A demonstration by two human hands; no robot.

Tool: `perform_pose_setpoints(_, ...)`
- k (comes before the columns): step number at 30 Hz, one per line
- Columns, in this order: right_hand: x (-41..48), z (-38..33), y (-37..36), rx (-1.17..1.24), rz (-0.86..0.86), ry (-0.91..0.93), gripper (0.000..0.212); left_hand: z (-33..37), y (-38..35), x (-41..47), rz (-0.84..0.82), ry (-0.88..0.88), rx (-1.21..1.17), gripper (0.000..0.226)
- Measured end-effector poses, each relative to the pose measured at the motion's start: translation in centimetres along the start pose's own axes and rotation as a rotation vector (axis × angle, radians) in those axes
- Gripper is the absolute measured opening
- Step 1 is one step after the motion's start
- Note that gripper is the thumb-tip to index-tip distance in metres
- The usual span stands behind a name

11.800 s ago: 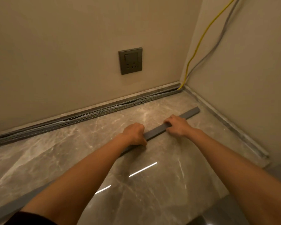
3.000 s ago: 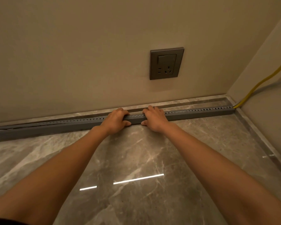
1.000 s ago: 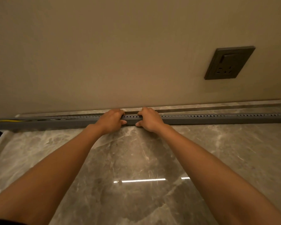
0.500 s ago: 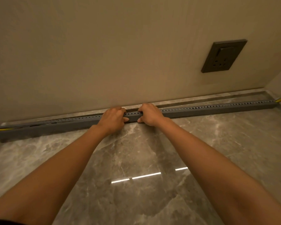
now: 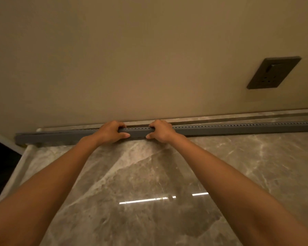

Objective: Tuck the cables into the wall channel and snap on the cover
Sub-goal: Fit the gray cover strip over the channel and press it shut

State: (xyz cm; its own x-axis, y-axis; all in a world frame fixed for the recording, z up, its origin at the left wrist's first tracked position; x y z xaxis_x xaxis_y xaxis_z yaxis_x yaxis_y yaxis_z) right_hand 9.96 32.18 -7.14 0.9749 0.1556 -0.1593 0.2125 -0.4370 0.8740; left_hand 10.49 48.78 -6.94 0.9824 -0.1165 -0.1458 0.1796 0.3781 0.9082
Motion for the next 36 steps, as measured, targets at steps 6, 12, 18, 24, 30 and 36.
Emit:
perform_pose_setpoints(6, 0.7, -2.9, -1.9, 0.011, -0.005, 0.03, 0.022, -1.1, 0.3, -0.1, 0.025, 0.012, 0.017, 0.036)
perform_pose_setpoints(12, 0.9, -3.0, -2.1, 0.005, 0.068, 0.01, 0.031, -0.9, 0.2, -0.1, 0.111, -0.056, 0.108, 0.033)
perform_pose_setpoints(18, 0.8, -2.9, -2.1, -0.005, 0.105, 0.021, 0.03, -0.6, 0.2, -0.5, 0.186, -0.108, 0.17, 0.035)
perform_pose_setpoints(24, 0.9, -3.0, -1.9, 0.003, 0.072, 0.012, 0.032, -0.6, 0.4, -0.8, 0.196, -0.101, 0.13, 0.033)
perform_pose_setpoints(30, 1.0, -3.6, -2.0, -0.028, 0.034, -0.006, 0.034, -1.4, 0.6, -1.3, 0.149, -0.112, -0.01, 0.034)
perform_pose_setpoints(36, 0.8, -6.1, -3.1, -0.03, 0.015, 0.018, 0.026, -4.9, 2.6, -2.1, 0.094, -0.039, -0.032, 0.039)
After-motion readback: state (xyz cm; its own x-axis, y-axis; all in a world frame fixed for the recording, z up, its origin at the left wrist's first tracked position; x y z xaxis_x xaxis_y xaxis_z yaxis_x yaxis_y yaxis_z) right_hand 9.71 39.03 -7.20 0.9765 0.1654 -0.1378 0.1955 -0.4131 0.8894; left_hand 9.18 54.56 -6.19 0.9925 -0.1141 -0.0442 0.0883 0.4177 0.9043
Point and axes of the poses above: each hand's wrist, its own x-axis towards the middle knuckle, its own y-axis out of the back of the hand, z = x × y, the point moved 5 cm from there along x, towards the middle knuckle, and after that the axes turned 9 degrees about z, right-handed, at the moved point
